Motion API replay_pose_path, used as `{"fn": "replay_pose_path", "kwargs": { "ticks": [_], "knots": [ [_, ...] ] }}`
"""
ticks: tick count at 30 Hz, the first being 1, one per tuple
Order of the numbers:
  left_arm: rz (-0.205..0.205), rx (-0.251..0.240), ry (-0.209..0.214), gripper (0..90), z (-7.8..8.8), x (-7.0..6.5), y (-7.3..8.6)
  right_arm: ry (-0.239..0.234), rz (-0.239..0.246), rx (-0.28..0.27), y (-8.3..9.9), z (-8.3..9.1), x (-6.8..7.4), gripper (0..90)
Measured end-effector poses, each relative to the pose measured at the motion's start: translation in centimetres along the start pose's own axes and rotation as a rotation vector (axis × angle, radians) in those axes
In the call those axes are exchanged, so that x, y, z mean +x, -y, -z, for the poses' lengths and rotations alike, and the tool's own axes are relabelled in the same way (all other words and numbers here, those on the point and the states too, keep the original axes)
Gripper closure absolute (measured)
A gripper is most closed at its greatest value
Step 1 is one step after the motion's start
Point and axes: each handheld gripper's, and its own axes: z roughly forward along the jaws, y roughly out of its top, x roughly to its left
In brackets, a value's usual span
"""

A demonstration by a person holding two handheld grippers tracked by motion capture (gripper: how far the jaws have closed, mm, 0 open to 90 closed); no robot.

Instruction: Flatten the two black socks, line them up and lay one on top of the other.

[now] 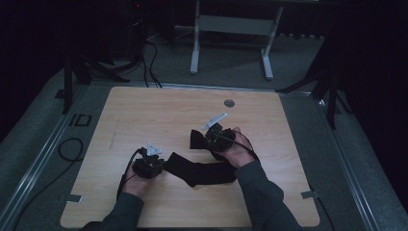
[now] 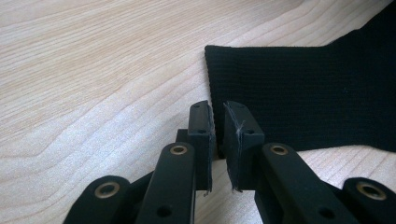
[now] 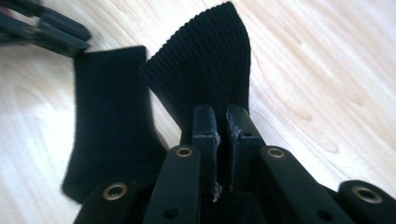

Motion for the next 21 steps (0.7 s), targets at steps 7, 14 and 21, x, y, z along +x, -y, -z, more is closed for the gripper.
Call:
{"fn": "replay_pose_path", "kwargs": {
  "ticks": [7,14,21],
  "knots": [
    [0.005,0.004,-0.002,81.4,0.1,0.2,0.0,-0.062,-0.021,-0.083,-1.4,2.7,2.3,83.4],
    [0.002,0.011,-0.002,81.9,0.0,0.1,0.1,-0.139,-0.042,0.018,-1.3,-1.3,5.2,83.4],
    [-0.011,0.022,0.002,82.4,-0.2,0.0,0.1,-0.137,-0.118,0.090,-0.3,-5.6,5.6,82.9]
  ]
}}
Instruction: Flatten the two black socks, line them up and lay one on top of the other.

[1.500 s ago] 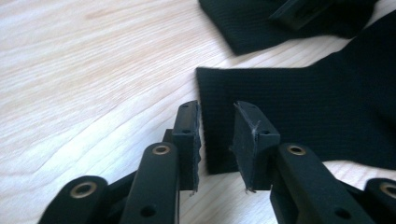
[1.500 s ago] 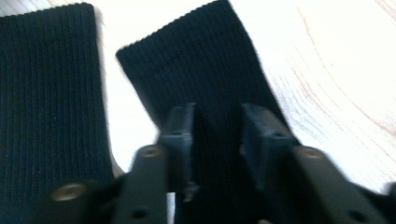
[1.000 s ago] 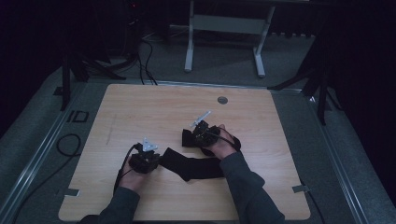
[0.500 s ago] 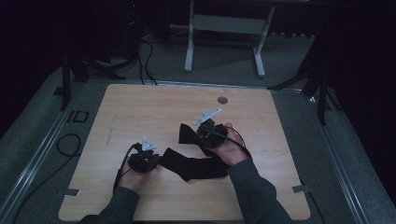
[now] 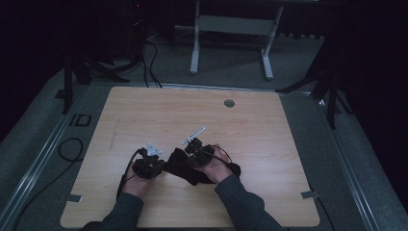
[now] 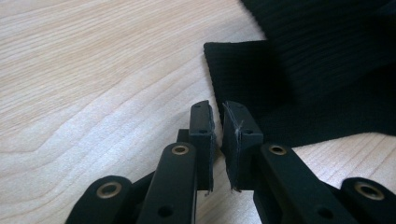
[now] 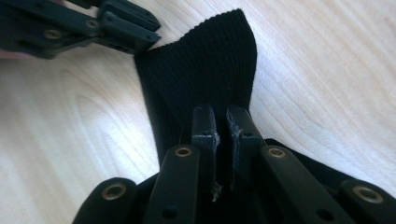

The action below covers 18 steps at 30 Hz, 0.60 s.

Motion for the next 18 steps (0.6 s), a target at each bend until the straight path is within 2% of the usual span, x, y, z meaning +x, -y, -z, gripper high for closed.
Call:
{"fn": "replay_pose_path", "kwargs": {
  "ticks": [9,18],
  "knots": [
    [-0.028,0.020,0.004,83.7,-0.3,-0.5,0.0,-0.022,-0.001,0.027,-0.2,-1.2,0.7,82.9],
    [-0.023,0.017,0.007,85.3,-0.3,-0.7,0.1,-0.045,-0.022,0.052,-0.2,-2.0,1.0,82.5]
  ]
}}
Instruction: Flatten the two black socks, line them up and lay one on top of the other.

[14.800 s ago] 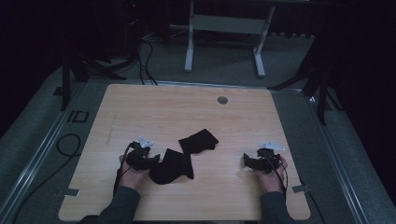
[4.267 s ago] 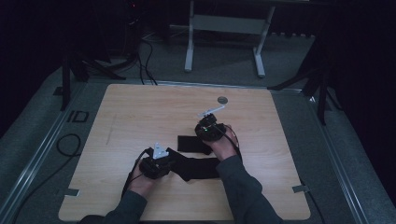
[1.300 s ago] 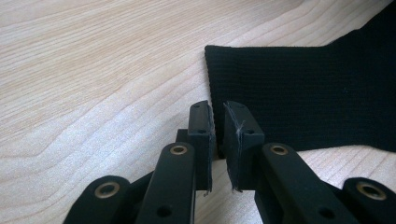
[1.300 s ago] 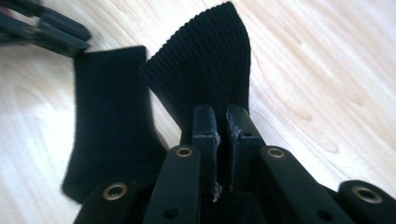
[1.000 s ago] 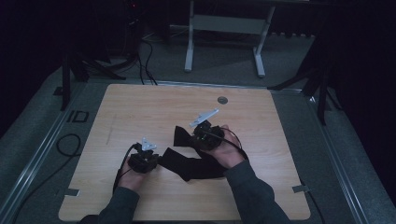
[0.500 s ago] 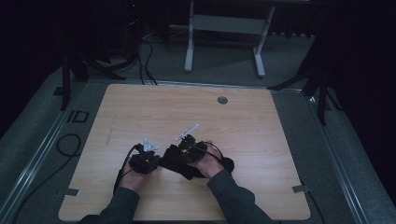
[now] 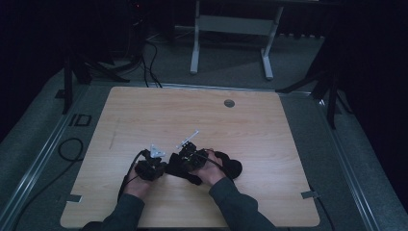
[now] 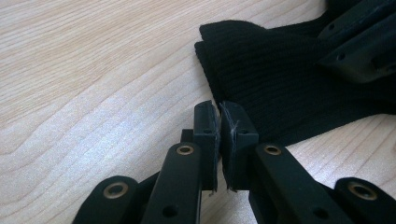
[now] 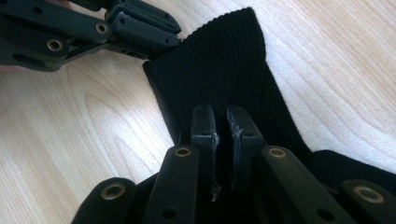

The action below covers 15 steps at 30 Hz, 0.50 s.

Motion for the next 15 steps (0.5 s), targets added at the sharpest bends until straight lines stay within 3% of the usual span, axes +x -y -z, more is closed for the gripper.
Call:
{"fn": "replay_pose_path", "kwargs": {
  "ticks": [12,15],
  "knots": [
    [0.002,0.004,-0.003,84.9,0.0,0.1,0.0,-0.012,0.009,0.024,0.3,-1.1,0.3,81.0],
    [0.008,-0.020,0.002,84.5,0.4,0.1,-0.1,-0.004,0.007,0.024,0.3,-1.2,0.4,81.2]
  ]
}}
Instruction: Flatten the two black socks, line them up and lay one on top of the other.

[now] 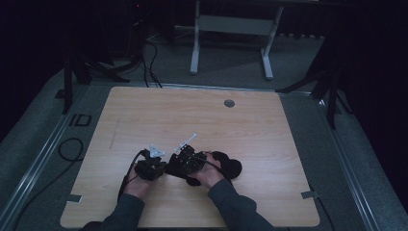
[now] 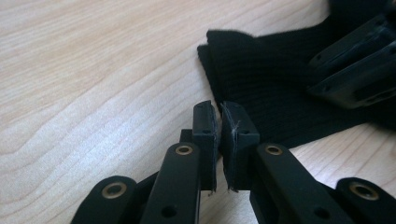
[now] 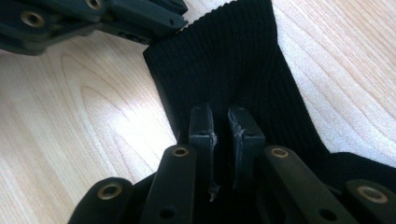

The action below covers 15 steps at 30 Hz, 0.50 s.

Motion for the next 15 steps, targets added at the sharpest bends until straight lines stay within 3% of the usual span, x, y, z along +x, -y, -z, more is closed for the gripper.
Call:
{"fn": "replay_pose_path", "kwargs": {
  "ticks": [6,15],
  "knots": [
    [-0.018,-0.068,0.008,84.5,0.6,-0.5,-0.3,0.013,0.005,0.001,0.0,-0.1,0.2,81.3],
    [-0.076,-0.049,0.041,83.2,-0.3,-1.7,-0.7,0.006,-0.003,-0.010,0.2,-0.2,0.1,81.3]
  ]
}}
